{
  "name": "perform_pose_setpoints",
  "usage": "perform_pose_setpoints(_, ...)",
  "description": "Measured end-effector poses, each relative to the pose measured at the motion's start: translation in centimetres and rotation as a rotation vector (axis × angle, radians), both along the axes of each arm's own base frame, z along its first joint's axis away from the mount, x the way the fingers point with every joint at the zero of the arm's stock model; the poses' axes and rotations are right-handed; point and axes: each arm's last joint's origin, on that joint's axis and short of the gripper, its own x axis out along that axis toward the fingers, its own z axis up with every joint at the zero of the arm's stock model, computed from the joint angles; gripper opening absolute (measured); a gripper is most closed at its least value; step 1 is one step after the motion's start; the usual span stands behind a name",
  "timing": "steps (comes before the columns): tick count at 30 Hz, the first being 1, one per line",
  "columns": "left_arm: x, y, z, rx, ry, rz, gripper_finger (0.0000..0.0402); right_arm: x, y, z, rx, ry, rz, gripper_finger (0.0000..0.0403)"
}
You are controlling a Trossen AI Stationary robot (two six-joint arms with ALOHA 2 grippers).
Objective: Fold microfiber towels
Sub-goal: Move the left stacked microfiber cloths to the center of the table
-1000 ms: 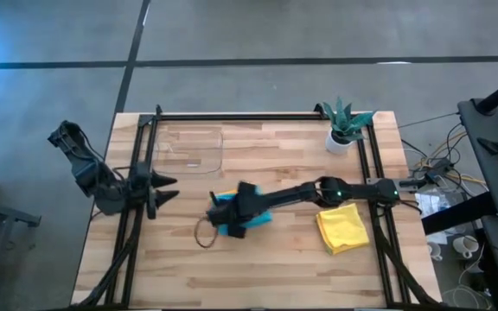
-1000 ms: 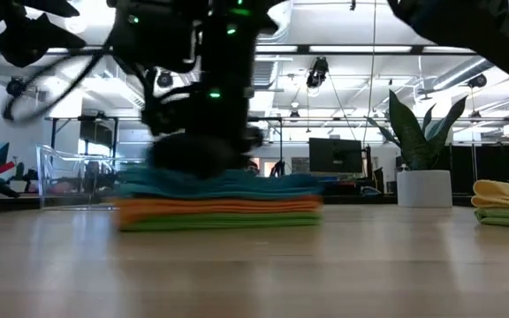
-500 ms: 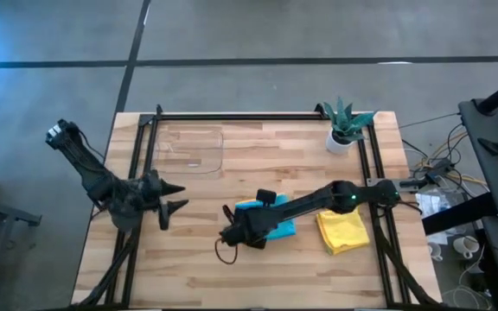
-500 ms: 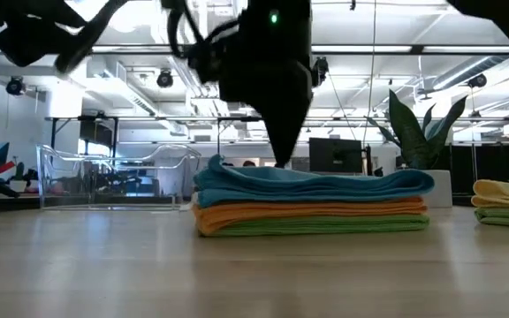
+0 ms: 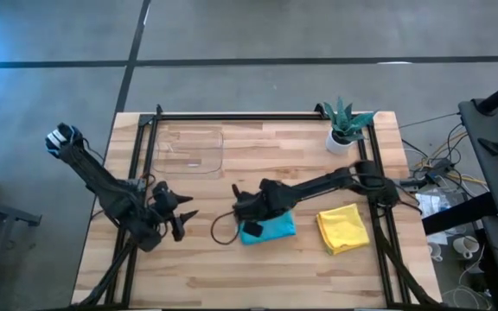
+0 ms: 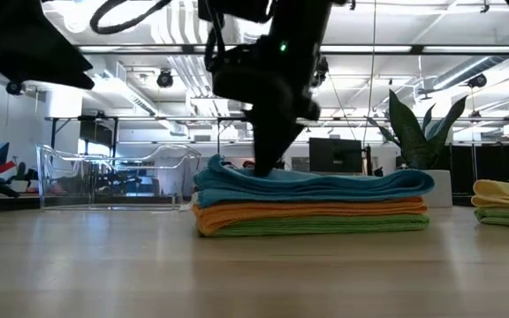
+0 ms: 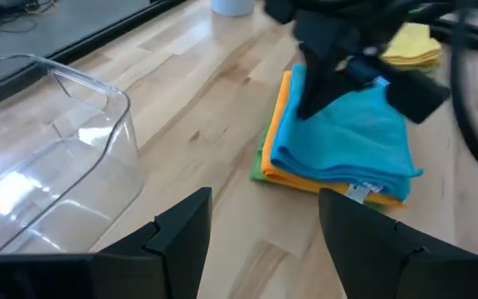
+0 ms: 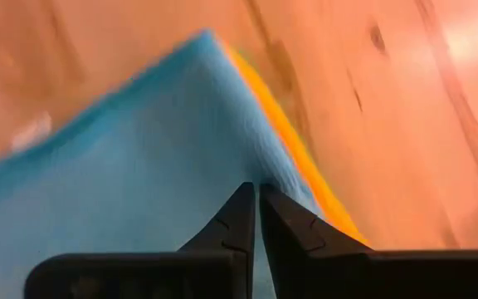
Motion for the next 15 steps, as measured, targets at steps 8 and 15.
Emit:
perform_pose_setpoints(8,2.5,-2.9,-1.6,-0.003,0.069,-0.213,0.0206,0.8,-3.4,-3.3,0.008,-0.103,-0.024,0.0017)
perform_pose_setpoints(15,5.3,-4.1,-2.7,0.022,0.007,-0.222,0.0206,-0.2,-2.8,0.3,0.005,-0.15,0.019,0.0017)
